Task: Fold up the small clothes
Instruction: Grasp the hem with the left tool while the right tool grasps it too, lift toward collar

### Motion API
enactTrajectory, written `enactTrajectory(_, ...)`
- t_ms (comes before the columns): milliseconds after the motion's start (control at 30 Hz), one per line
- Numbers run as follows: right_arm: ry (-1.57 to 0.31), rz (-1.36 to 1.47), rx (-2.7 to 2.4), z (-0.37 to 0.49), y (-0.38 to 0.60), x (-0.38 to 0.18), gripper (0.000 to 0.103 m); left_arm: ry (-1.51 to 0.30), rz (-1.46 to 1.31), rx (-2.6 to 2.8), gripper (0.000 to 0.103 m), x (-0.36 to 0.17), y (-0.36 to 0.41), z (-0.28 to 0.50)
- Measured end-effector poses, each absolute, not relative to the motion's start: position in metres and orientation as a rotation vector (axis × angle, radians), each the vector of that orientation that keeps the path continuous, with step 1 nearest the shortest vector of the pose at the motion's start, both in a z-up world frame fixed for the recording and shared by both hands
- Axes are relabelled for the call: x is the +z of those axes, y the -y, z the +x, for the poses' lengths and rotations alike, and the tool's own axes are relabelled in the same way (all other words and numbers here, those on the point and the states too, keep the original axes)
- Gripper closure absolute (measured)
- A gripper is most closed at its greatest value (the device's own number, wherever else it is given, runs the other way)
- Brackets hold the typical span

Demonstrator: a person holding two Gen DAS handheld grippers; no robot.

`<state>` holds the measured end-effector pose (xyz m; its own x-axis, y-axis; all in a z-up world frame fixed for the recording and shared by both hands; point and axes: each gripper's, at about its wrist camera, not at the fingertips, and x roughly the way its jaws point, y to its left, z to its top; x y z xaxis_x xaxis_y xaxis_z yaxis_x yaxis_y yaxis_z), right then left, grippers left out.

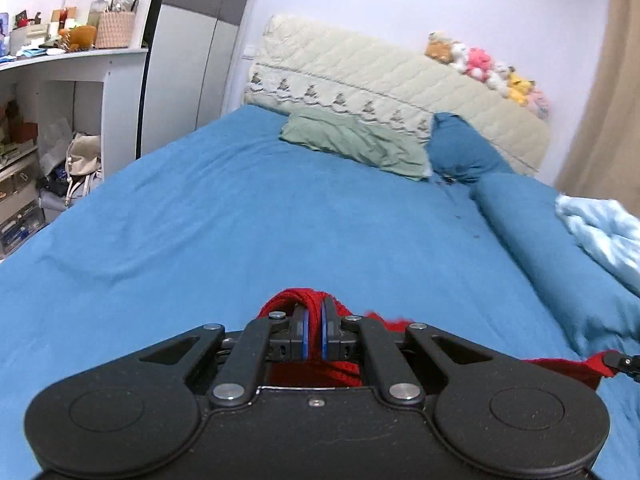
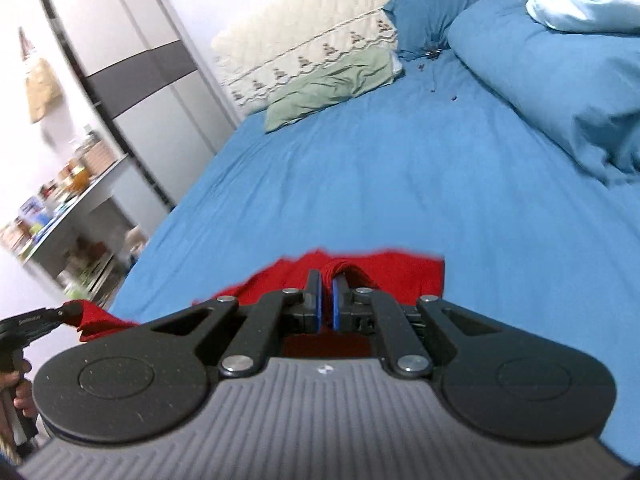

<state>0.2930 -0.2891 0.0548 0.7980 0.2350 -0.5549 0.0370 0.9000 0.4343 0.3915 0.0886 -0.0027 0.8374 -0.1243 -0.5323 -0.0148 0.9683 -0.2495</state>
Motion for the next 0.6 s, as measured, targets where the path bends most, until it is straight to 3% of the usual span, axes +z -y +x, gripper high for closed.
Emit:
enactTrajectory(267,-0.798,0.576,0.012,0.432,0.317,-0.054,0.083,-0.732,-0.268,0.038,0.097,-0.108,-0.087,0.497)
enactTrajectory(433,-0.801,0.62,-0.037,0.456,0.323,-0.093,0.083,-0.768,-0.31,0.065,0.096,-0.126,-0.096,0.523)
enactTrajectory(467,-0.788,0.643,-0.04,0.459,0.327,-0.097,0.082,-0.762,-0.334,0.073,0.089,-0.126,-0.101,0.526)
enactTrajectory(500,-0.775,0.669,-0.037,0.464,0.33,-0.098,0.078,-0.754,-0.356,0.09,0.069,-0.123,-0.105,0.528)
enactTrajectory(533,-0.766,0.69,-0.039,0.461,0.334,-0.099,0.061,-0.748,-0.381,0.112,0.056,-0.116,-0.109,0.525)
enactTrajectory(567,-0.763,0.702,-0.047,0.46,0.335,-0.098,0.047,-0.729,-0.393,0.124,0.037,-0.111,-0.113,0.519)
enactTrajectory(600,-0.752,0.703,-0.052,0.455,0.336,-0.095,0.017,-0.7,-0.382,0.128,0.033,-0.105,-0.116,0.51)
